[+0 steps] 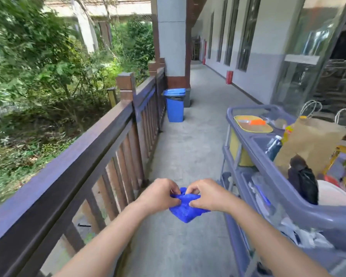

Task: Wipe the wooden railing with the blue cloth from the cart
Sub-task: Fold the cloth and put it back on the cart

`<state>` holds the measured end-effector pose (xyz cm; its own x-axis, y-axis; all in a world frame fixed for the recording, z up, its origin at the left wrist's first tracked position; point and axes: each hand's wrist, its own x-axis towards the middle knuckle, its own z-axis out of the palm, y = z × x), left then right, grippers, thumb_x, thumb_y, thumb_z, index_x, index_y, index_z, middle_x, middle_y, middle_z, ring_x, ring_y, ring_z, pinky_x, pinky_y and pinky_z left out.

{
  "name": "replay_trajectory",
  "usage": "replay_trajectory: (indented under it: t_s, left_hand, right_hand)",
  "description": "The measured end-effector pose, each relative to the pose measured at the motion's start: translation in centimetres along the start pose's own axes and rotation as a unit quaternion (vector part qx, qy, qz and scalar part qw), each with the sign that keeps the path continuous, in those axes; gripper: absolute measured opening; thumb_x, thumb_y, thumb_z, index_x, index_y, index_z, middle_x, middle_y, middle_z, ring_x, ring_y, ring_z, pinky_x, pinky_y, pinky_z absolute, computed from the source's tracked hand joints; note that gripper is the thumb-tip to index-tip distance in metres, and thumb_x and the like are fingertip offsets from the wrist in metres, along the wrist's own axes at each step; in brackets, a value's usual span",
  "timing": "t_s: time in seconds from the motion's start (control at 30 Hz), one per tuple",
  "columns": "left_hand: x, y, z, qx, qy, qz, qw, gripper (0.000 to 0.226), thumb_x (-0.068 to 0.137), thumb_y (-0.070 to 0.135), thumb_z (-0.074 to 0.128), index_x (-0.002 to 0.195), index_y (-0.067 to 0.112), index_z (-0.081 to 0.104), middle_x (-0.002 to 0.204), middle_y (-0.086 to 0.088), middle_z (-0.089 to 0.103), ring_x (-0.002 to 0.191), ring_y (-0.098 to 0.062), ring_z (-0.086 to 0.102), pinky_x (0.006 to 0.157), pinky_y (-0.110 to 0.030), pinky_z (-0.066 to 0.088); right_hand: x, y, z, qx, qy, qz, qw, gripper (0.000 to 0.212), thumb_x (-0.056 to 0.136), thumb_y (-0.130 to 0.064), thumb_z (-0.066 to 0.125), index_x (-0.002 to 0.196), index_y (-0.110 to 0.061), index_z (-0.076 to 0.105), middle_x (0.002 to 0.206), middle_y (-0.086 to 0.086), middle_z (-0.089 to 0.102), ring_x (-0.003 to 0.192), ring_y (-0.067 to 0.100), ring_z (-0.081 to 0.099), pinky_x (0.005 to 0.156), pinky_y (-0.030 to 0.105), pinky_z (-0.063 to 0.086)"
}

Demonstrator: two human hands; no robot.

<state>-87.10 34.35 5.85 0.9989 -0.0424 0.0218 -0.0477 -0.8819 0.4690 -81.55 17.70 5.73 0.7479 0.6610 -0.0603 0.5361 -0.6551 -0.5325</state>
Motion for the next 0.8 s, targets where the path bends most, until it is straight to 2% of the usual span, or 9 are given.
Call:
replay_trajectory:
  t_s: [0.07,0.23,0.33,0.5,0.6,0.73,0.8]
  left_hand:
    - [4.0,-0.2,-0.1,0.018,-0.002,0.001,1.0,0.019,0.071,0.017,0.065,0.088,0.012,0.071,0.087,-0.006,0.07,0.075,-0.015,0.057,0.072,-0.025,0.049]
    - [13.2,-1.4,0.6,0.021,-0.024,0.006,0.999,0.018,0.074,0.015,0.063,0.089,0.012,0.071,0.094,-0.007,0.07,0.088,-0.021,0.063,0.079,-0.034,0.053]
    - [18.8,-2.4,1.1,0.017,-0.029,0.019,0.999,0.015,0.075,0.016,0.062,0.087,0.014,0.072,0.096,-0.005,0.069,0.089,-0.019,0.061,0.077,-0.033,0.054]
    - [30.5,-4.2,1.3,-0.016,-0.049,0.07,0.996,0.014,0.075,0.014,0.065,0.086,0.013,0.072,0.097,-0.006,0.07,0.09,-0.019,0.063,0.079,-0.029,0.053]
    - [38.4,-4.0,0.6,-0.026,-0.061,0.112,0.992,0.015,0.075,0.015,0.067,0.089,0.015,0.072,0.099,-0.004,0.068,0.09,-0.017,0.062,0.078,-0.027,0.051]
    - [47.7,-3.2,0.0,-0.016,-0.088,0.165,0.982,0.014,0.074,0.017,0.067,0.087,0.014,0.072,0.097,-0.007,0.069,0.09,-0.021,0.062,0.08,-0.034,0.053]
    - [51.2,-2.5,0.1,-0.014,-0.093,0.193,0.977,0.015,0.074,0.016,0.067,0.087,0.013,0.073,0.097,-0.008,0.07,0.089,-0.022,0.062,0.077,-0.03,0.051]
  right_hand:
    - [3.2,1.9,-1.1,-0.009,0.005,0.001,1.0,0.018,0.066,-0.01,0.058,0.078,-0.018,0.069,0.082,0.009,0.072,0.066,0.02,0.057,0.054,0.028,0.04]
    - [10.3,7.1,-2.9,-0.019,0.012,0.034,0.999,0.021,0.066,-0.009,0.056,0.079,-0.018,0.068,0.081,0.006,0.07,0.069,0.022,0.058,0.059,0.029,0.045]
    - [14.3,10.1,-4.2,-0.004,0.019,0.064,0.998,0.024,0.067,-0.008,0.055,0.082,-0.021,0.07,0.085,0.006,0.072,0.078,0.025,0.064,0.063,0.032,0.051]
    - [21.7,15.1,-7.7,-0.008,0.048,0.102,0.994,0.024,0.068,-0.009,0.054,0.083,-0.019,0.071,0.084,0.009,0.073,0.077,0.026,0.064,0.067,0.035,0.053]
    - [25.8,18.0,-11.1,0.0,0.085,0.149,0.985,0.02,0.068,-0.011,0.056,0.081,-0.019,0.069,0.083,0.009,0.072,0.072,0.024,0.061,0.065,0.035,0.052]
    - [30.3,21.4,-15.2,0.006,0.137,0.196,0.971,0.018,0.067,-0.013,0.056,0.078,-0.019,0.069,0.074,0.007,0.07,0.061,0.018,0.052,0.051,0.026,0.038]
    - [31.8,23.1,-16.5,0.008,0.161,0.216,0.963,0.017,0.067,-0.011,0.056,0.076,-0.016,0.07,0.077,0.009,0.072,0.067,0.022,0.06,0.055,0.029,0.045]
